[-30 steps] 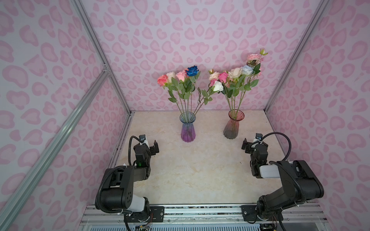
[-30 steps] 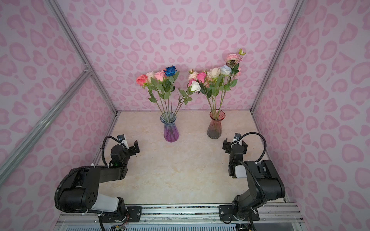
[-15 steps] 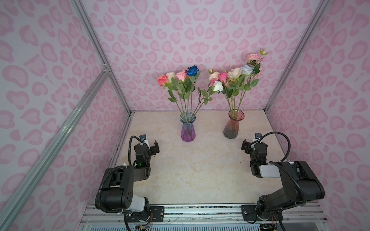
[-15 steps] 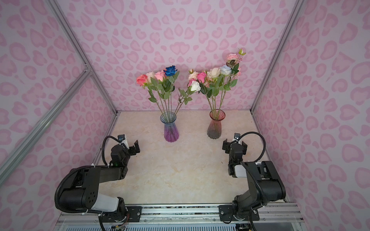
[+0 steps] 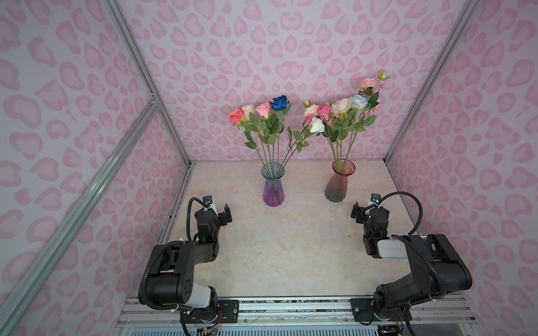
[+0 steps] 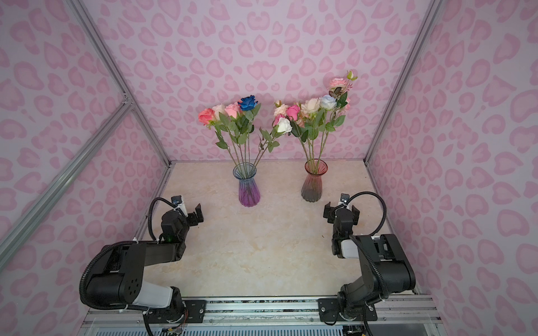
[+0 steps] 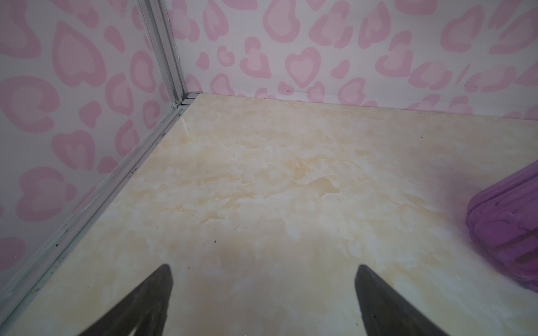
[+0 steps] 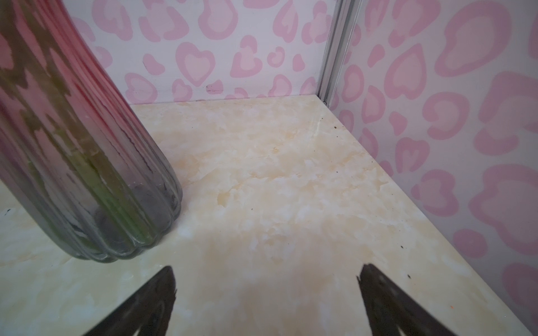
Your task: Arrange the flowers into the vase
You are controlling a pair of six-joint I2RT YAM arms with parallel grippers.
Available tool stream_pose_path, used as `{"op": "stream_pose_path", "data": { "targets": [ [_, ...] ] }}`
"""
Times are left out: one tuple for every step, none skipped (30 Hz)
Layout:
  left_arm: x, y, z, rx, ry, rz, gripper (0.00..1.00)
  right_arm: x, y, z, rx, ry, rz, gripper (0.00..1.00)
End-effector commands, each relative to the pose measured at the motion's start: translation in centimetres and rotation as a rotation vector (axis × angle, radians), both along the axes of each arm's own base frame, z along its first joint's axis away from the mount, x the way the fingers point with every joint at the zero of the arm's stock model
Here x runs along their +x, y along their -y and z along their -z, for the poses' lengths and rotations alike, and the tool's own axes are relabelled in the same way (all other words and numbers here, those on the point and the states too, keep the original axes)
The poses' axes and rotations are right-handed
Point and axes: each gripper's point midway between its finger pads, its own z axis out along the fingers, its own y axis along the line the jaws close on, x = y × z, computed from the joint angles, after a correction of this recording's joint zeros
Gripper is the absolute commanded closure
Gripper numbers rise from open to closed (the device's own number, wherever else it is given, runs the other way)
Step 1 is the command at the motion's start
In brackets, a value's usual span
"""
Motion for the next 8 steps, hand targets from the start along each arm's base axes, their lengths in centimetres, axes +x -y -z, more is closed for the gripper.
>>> {"op": "stream_pose_path", "data": {
  "targets": [
    [0.63, 0.07, -1.16, -0.002, 0.046, 0.005, 0.02, 0.02, 0.27, -0.39, -0.003, 0.016, 0.015, 0.01],
    [0.63, 0.01, -1.11, -0.003, 0.044, 0.004, 0.02, 0.04, 0.25, -0.39, -0.002, 0.016, 0.015, 0.01],
    [0.63, 0.02, -1.13, -0.004, 0.045, 0.004, 0.02, 0.02, 0.22, -0.35, -0.003, 0.015, 0.014, 0.01],
    [0.68, 0.05, -1.14, -0.005, 0.045, 0.006, 0.02, 0.02, 0.25, -0.38, -0.003, 0.016, 0.015, 0.01],
    [0.66, 0.04, -1.14, -0.005, 0.045, 0.006, 0.02, 0.02, 0.24, -0.36, -0.003, 0.016, 0.015, 0.01],
    [0.66, 0.07, -1.20, -0.006, 0.047, 0.007, 0.02, 0.03, 0.22, -0.38, -0.003, 0.016, 0.014, 0.01],
    [0.54, 0.02, -1.19, -0.004, 0.048, 0.006, 0.02, 0.02, 0.23, -0.38, -0.003, 0.016, 0.015, 0.01],
    [0.49, 0.02, -1.28, -0.003, 0.052, 0.006, 0.02, 0.02, 0.25, -0.36, -0.003, 0.015, 0.015, 0.01]
  ]
}}
